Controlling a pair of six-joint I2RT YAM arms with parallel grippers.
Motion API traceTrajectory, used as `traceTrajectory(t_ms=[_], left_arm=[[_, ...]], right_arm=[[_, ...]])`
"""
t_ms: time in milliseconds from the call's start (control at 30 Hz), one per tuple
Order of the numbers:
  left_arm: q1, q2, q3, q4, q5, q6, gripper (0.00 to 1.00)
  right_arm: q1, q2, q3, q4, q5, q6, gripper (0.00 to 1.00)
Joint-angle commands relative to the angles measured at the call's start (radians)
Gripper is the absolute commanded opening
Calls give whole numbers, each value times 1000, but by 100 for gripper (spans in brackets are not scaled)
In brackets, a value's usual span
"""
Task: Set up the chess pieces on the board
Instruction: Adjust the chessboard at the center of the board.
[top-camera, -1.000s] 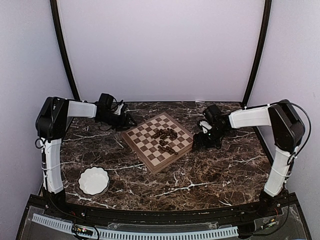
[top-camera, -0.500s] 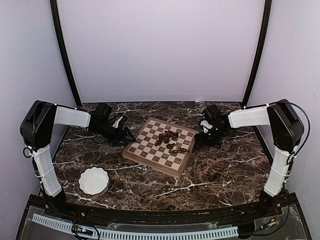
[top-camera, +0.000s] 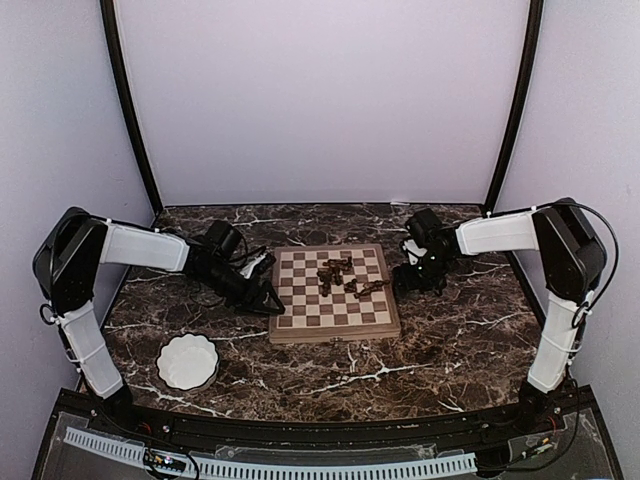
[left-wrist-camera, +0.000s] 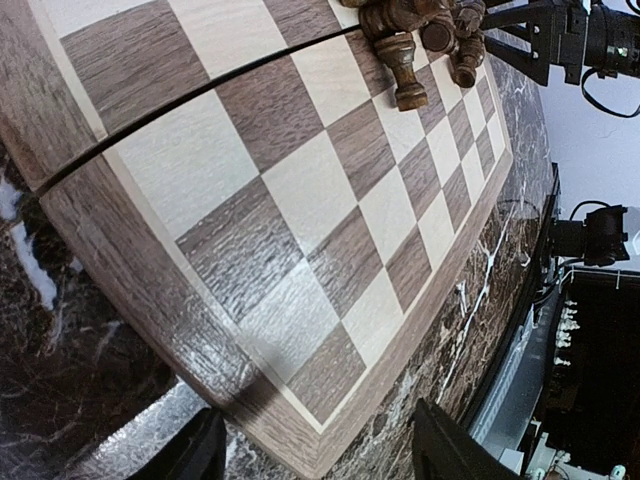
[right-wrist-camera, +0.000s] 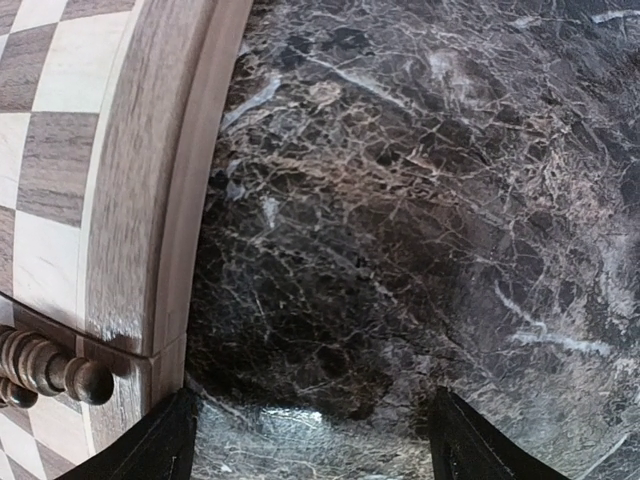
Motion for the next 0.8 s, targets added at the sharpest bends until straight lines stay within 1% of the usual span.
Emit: traceTrajectory(t_ms=[0,100,200,267,333,367,433,467,567,667,767], left_arm=[[-31,-45,-19,-14,44,52,65],[-32,-61,-15,-40,21,65,64],[-32,-113,-1,-96,-20,75,63],[-31,-154,8,-117,-58,62,63],[-31,-199,20,-123,-136,41,62],[-32,-229,29,-121,-157,35,62],[-32,-269,43,-98,-225,21,62],[-32,-279,49,-76,-271,17,62],[-32,-310,67,16,-335,19,62],[-32,-299,109,53,-390,19,60],[-32,-227,184,21,-405,6,59]], right_arm=[[14,12,-18,3,-34,-6,82],[14,-9,-16,-23,-16,-7,82],[14,-68,-9,-57,13,-4,83],[14,-112,4,-83,36,0,83],[14,-152,23,-110,65,8,82],[14,-170,32,-117,78,15,81],[14,-205,50,-113,89,22,73],[14,-214,61,-109,76,9,71],[14,-210,116,-113,11,-33,58],[14,-173,182,-118,-83,-55,53],[16,-129,239,-123,-141,-37,52]])
